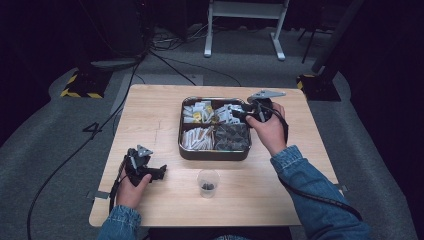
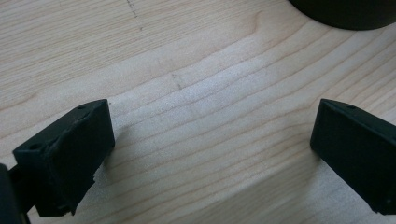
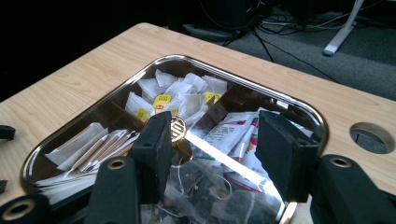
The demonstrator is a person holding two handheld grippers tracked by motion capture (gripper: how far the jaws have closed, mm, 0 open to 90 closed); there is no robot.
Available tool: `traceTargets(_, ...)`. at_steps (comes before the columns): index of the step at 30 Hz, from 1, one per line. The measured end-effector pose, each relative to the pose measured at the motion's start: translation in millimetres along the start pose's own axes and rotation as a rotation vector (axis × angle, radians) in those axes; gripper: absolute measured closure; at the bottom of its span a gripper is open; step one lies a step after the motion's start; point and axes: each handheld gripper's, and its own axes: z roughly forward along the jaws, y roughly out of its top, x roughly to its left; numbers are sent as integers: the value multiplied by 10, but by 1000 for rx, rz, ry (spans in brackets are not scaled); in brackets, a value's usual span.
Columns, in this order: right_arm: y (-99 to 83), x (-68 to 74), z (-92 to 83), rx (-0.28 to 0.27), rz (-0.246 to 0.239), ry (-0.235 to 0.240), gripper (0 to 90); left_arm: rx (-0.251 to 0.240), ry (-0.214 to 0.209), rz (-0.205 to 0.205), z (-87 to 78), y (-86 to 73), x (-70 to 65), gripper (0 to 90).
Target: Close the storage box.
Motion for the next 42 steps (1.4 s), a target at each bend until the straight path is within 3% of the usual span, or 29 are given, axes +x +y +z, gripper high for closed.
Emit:
traceTargets(5,-41,-64,-212,-13,-14,5,459,0,1,5,-14,-14,12,1)
traceTargets(21,-395,-344,-795,-20,13,23,437,-1,-2,0,-12,-14,12,0)
traceTargets(25,-530,-404,-956,-58,2,19,434,-2,0,1,-10,-12,14,0)
traceTargets(31,-751,-487,-1117,-61,26,23,428,-1,-3,-1,-9,-11,13,0)
traceTargets(35,-908,-525,-1211,-51,6,28,422,-2,-3,-2,-9,-12,13,0)
traceTargets(37,-985,-541,-1252,-72,11,5,425,-2,-2,1,-7,-9,15,0)
traceTargets(38,-1004,-558,-1256,-44,1,0,419,-2,-2,1,-6,-8,16,0)
traceTargets(42,-1081,-604,-1324,-47,5,-21,415,-2,-2,1,-6,-8,15,0)
